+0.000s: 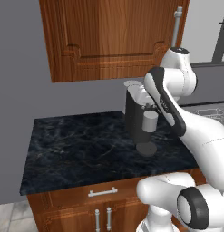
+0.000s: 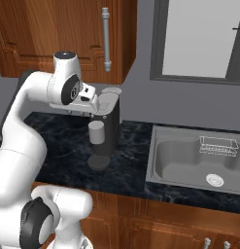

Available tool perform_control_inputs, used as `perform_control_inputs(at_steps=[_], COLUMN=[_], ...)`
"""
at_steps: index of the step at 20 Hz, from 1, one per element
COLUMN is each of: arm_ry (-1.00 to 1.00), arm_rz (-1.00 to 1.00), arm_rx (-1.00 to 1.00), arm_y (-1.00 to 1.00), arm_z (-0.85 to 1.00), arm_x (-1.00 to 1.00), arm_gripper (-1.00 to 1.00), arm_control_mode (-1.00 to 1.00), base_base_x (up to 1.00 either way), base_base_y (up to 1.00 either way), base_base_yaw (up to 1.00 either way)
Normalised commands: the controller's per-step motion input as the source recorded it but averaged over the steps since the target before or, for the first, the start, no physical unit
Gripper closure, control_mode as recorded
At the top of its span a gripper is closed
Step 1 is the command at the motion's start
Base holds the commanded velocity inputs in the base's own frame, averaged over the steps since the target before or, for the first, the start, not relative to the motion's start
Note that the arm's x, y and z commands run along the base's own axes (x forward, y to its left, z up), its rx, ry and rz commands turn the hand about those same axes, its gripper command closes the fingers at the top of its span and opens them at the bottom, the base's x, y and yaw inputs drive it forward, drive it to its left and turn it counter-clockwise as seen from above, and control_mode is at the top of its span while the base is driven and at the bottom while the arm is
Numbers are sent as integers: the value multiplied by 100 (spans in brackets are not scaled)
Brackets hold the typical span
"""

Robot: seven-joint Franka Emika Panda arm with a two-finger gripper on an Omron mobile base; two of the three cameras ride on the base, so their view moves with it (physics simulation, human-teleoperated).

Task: The dining table condiment station is running low on condiment bottle. Refill the condiment station by opening the cabinet and taking the condiment bottle from the cabinet and placing it on the dining table.

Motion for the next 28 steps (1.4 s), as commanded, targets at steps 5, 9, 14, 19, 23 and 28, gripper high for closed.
perform_control_inputs(at_steps=[5,9,14,19,23,28], arm_ry=[-13,-30,-32,-20,-14,-17], arm_rz=[0,0,-2,0,-2,-4], arm_rx=[0,0,0,0,0,0], arm_y=[-6,-15,-16,-17,-17,-28], arm_z=[2,26,47,53,63,56], arm_x=[-9,-28,-25,-20,-6,0], arm_gripper=[-100,-100,-100,-100,-100,-100], arm_control_mode=[-100,-100,-100,-100,-100,-100], base_base_x=[0,0,0,0,0,0], base_base_y=[0,0,0,0,0,0], base_base_yaw=[0,0,0,0,0,0])
